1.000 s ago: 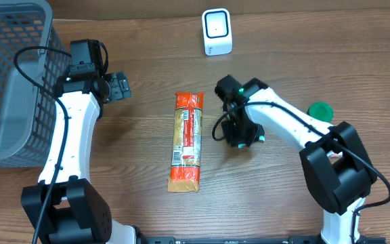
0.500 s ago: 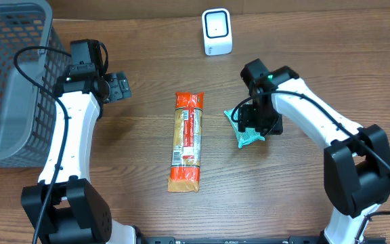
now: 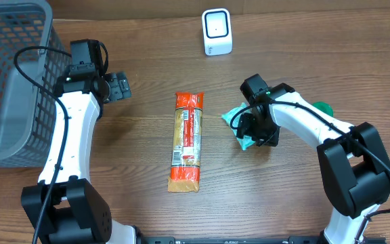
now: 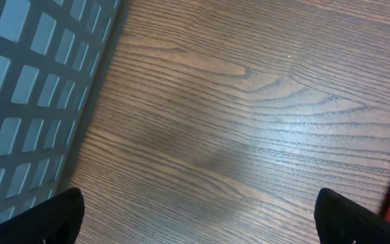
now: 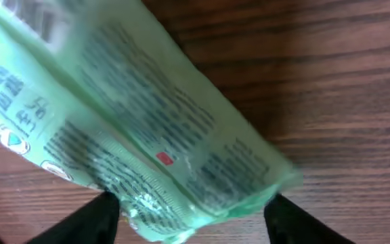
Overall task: Scan the item barcode
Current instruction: 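Lift the wipes packet edge with the right gripper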
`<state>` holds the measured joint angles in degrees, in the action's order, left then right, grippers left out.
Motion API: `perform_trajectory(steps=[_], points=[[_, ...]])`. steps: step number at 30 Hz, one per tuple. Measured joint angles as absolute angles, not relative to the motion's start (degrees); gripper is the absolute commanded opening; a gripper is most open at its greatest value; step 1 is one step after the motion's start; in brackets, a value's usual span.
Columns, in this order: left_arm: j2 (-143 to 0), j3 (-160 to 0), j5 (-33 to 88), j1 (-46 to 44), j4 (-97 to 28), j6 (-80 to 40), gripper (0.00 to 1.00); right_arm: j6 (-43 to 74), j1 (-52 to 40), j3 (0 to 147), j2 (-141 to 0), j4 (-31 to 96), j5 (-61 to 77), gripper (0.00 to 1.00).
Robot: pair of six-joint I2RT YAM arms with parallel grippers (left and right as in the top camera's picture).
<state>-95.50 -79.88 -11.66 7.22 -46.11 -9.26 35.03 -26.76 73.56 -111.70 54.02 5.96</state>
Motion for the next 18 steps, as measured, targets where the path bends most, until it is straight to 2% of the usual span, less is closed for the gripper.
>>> perform_trajectory(steps=[10, 18], points=[[-95.5, -79.9, -11.7, 7.2, -46.1, -9.3, 1.0, 25.4, -26.8, 73.5, -111.6, 54.0, 3.6, 0.7], [-95.5, -79.9, -11.7, 7.2, -46.1, -9.3, 1.0, 23.4, -25.0, 75.9, -111.6, 57.6, 7.2, 0.71]])
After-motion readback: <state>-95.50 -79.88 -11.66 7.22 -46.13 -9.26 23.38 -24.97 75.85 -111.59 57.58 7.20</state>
